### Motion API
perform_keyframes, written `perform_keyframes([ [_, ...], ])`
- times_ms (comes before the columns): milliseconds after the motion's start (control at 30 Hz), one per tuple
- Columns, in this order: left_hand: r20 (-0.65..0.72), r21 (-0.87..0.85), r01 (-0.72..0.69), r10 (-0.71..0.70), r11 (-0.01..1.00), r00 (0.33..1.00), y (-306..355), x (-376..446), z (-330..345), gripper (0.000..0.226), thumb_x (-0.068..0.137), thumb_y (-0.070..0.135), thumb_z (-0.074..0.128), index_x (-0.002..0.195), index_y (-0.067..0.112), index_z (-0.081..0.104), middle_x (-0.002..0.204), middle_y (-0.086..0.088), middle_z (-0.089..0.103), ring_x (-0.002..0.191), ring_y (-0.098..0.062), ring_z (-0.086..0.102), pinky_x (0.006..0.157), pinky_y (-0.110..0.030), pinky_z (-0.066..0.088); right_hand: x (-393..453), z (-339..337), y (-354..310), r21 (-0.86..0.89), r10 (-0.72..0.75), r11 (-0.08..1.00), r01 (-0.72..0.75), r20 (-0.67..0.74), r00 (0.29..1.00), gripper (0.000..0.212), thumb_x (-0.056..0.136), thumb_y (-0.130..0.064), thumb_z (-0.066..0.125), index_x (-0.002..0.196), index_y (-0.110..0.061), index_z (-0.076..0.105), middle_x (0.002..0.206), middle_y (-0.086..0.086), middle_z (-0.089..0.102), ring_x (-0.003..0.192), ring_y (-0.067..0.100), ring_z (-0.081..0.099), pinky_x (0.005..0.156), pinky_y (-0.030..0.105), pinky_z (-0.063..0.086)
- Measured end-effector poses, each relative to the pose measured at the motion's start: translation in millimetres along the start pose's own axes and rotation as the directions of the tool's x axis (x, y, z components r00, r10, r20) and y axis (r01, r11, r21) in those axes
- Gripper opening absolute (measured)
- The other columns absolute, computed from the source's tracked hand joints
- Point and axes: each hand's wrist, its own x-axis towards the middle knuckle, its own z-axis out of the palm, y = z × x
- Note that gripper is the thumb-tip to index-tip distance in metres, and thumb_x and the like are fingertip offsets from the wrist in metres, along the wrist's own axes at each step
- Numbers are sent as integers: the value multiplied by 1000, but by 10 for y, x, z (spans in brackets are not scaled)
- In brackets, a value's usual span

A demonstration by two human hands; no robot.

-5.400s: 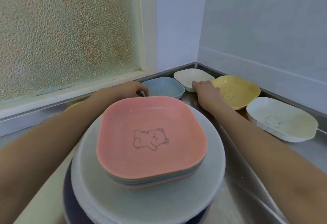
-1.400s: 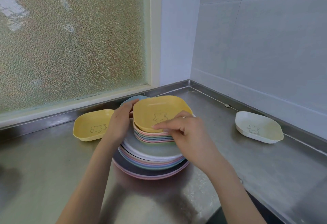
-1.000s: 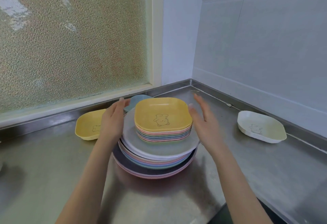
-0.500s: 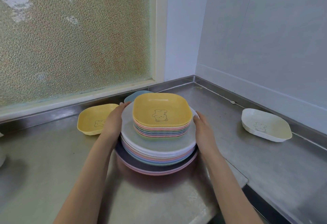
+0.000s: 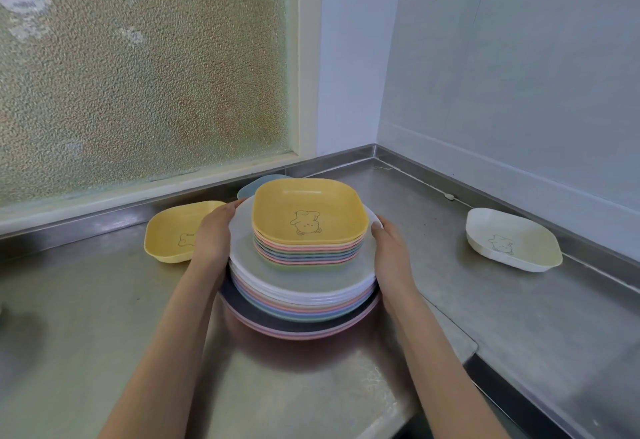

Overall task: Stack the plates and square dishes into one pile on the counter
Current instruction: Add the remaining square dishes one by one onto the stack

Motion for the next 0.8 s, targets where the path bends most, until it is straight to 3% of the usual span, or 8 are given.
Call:
perform_keyframes([
  [167, 30, -57, 1, 1, 998, 1000, 42, -4, 3, 35, 78, 37, 39, 76, 48, 72, 106, 2, 71, 105, -24, 63, 98, -49, 45, 15, -25, 41, 7, -22, 1000, 22, 41, 999, 40, 99, -33, 31, 128, -15, 51, 133, -2, 52, 123, 16, 47, 108, 40, 35],
  [233, 28, -65, 4, -2, 998, 1000, 22, 16, -2, 38, 83, 33, 38, 77, 48, 73, 95, 8, 74, 99, -19, 65, 91, -43, 50, 19, -91, 79, -46, -66, 997, 67, 38, 997, 40, 100, -42, 27, 126, -18, 45, 132, -11, 41, 125, 8, 36, 108, 27, 22],
  [300, 20, -74, 21, -19, 997, 1000, 23, 29, -1, 40, 88, 32, 38, 77, 47, 73, 84, 15, 74, 92, -13, 67, 78, -34, 51, 56, -251, 100, -143, -133, 982, 124, -60, 989, 52, 100, -43, 29, 146, -19, 26, 144, -11, 32, 135, 7, 28, 106, 19, 13],
  [333, 12, -75, 30, -29, 997, 1000, 25, 32, 2, 40, 89, 33, 38, 76, 47, 73, 80, 18, 74, 89, -11, 67, 74, -31, 50, 88, -370, 103, -206, -178, 968, 146, -146, 973, 55, 100, -39, 33, 148, -16, 22, 149, -5, 33, 138, 13, 29, 110, 21, 14],
  [400, -2, -62, 33, -33, 998, 999, 51, 10, 6, 36, 86, 37, 40, 73, 47, 73, 75, 19, 73, 88, -11, 66, 75, -32, 49, 179, -634, 109, -370, -274, 917, 147, -319, 907, 53, 98, -27, 42, 145, -7, 28, 145, 13, 42, 135, 28, 36, 112, 37, 25],
  [467, -8, -36, 20, -21, 999, 1000, 74, -10, 8, 33, 81, 39, 42, 72, 48, 72, 74, 19, 72, 90, -14, 65, 81, -36, 50, 280, -861, 149, -579, -327, 815, 25, -424, 845, 49, 94, -18, 46, 140, -4, 37, 138, 18, 48, 131, 34, 36, 104, 45, 31],
  [600, -23, 24, -14, 15, 1000, 1000, 90, -32, -2, 29, 73, 40, 45, 67, 52, 70, 74, 20, 71, 91, -15, 65, 89, -43, 50, 376, -1107, 264, -807, -256, 559, -193, -388, 885, 52, 90, -17, 46, 140, -9, 35, 142, 13, 44, 137, 27, 25, 98, 45, 25],
  [800, 2, 64, -37, 37, 997, 999, 142, -82, 7, 26, 58, 51, 44, 65, 54, 68, 85, 14, 70, 96, -22, 64, 93, -48, 48, 396, -1134, 349, -838, -188, 488, -245, -375, 908, 34, 90, -11, 45, 123, -12, 54, 124, 16, 57, 123, 34, 35, 92, 44, 31],
])
